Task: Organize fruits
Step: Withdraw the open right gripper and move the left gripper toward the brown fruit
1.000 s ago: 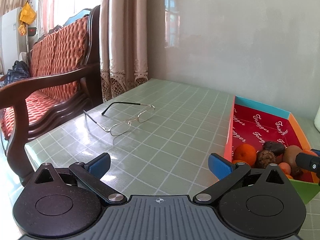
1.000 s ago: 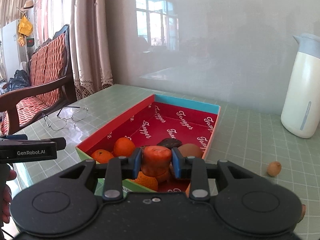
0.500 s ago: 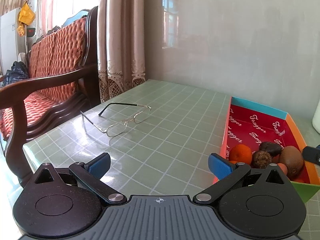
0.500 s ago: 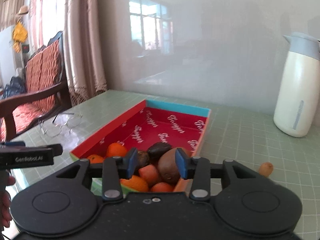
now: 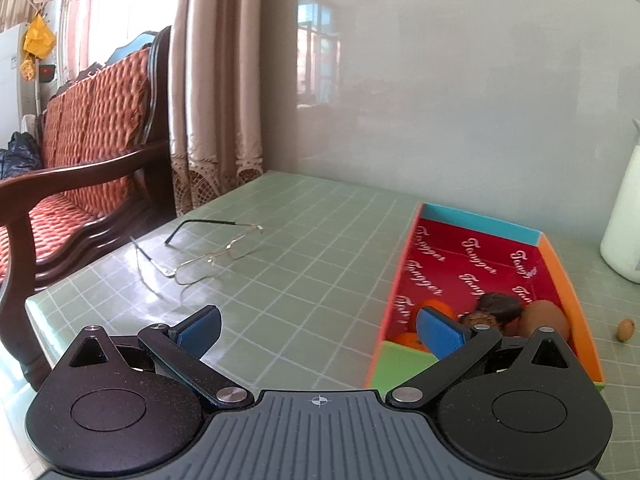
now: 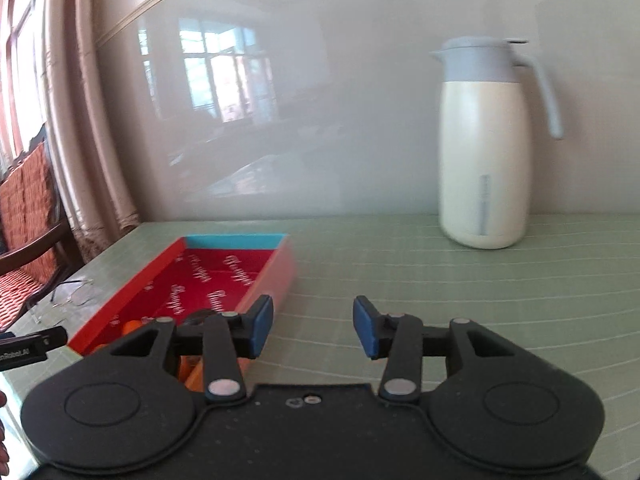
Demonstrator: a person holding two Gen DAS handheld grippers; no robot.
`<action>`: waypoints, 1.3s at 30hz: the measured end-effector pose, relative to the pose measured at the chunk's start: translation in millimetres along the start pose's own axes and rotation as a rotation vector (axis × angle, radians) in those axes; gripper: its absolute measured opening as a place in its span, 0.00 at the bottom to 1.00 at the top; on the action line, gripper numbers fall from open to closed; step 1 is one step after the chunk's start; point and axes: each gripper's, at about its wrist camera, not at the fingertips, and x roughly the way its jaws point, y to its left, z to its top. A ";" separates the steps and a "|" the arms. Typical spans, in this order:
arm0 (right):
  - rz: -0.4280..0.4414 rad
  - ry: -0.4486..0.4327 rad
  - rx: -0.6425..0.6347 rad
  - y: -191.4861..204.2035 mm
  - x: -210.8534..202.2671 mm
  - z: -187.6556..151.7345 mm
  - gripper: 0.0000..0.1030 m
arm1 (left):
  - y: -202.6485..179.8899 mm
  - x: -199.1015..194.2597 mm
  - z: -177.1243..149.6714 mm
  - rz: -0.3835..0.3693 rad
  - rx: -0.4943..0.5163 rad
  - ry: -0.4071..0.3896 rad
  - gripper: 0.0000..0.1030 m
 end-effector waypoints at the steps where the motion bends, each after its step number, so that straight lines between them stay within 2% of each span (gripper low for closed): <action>1: -0.008 -0.004 0.004 -5.1 -2.8 0.5 0.43 | -3.5 -1.0 0.1 -0.005 0.003 -0.002 1.00; 9: -0.079 -0.029 0.032 -46.2 -23.8 1.9 0.45 | -30.5 -9.0 0.2 -0.039 0.033 -0.014 1.00; 19: -0.174 -0.040 0.068 -95.4 -47.2 -3.3 0.48 | -80.1 -19.8 -0.2 -0.116 0.093 -0.020 1.00; 26: -0.212 -0.038 0.080 -116.4 -55.6 -8.1 0.49 | -119.2 -29.9 -5.2 -0.189 0.132 -0.017 1.00; 29: -0.226 -0.042 0.084 -124.2 -59.9 -10.2 0.54 | -137.3 -33.5 -8.5 -0.220 0.158 -0.014 1.00; 37: -0.261 -0.050 0.103 -146.3 -71.0 -13.8 0.54 | -179.6 -41.0 -18.4 -0.297 0.198 0.015 1.00; 39: -0.272 -0.052 0.112 -153.5 -74.2 -14.8 0.58 | -189.9 -43.6 -22.2 -0.312 0.209 0.020 1.00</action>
